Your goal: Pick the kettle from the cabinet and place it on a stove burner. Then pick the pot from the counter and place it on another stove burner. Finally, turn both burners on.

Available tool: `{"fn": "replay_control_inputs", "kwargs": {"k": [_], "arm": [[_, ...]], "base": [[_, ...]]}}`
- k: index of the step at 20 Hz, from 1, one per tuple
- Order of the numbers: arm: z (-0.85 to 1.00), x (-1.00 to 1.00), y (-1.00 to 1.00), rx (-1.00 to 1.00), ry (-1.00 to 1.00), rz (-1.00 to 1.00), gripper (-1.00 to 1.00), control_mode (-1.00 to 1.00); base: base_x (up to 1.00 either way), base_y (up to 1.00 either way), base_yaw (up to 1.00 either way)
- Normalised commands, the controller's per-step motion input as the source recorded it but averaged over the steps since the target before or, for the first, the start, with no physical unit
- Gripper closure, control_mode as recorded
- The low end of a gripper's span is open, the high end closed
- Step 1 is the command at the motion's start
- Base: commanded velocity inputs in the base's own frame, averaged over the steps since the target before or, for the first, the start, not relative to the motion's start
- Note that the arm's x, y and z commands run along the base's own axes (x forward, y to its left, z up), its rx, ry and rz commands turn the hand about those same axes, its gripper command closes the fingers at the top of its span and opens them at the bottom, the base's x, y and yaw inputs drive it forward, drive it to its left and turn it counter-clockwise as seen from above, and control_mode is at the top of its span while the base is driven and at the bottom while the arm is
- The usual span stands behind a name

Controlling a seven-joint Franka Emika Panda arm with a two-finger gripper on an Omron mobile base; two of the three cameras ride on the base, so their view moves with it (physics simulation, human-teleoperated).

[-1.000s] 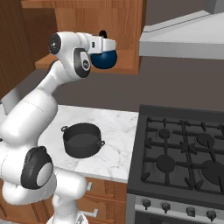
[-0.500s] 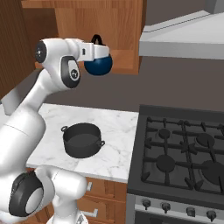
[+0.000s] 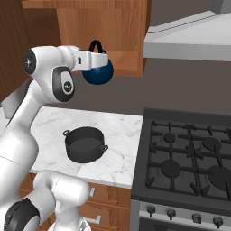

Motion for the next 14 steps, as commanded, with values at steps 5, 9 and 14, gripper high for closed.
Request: {"fn": "replay_control_inputs", "kwargs": {"k": [5,9,14], "arm": [[0.00,-0.41,0.00,0.00,0.01,-0.01,1.00,-1.00],[0.00,-0.36,0.00,0.00,0.02,0.00,1.00,-1.00],[0.00,-0.36,-0.02,0.00,0.01,0.00,1.00,-1.00]], "base": [[0.00,0.00,0.00],[0.00,0.00,0.00],[0.00,0.00,0.00]]}}
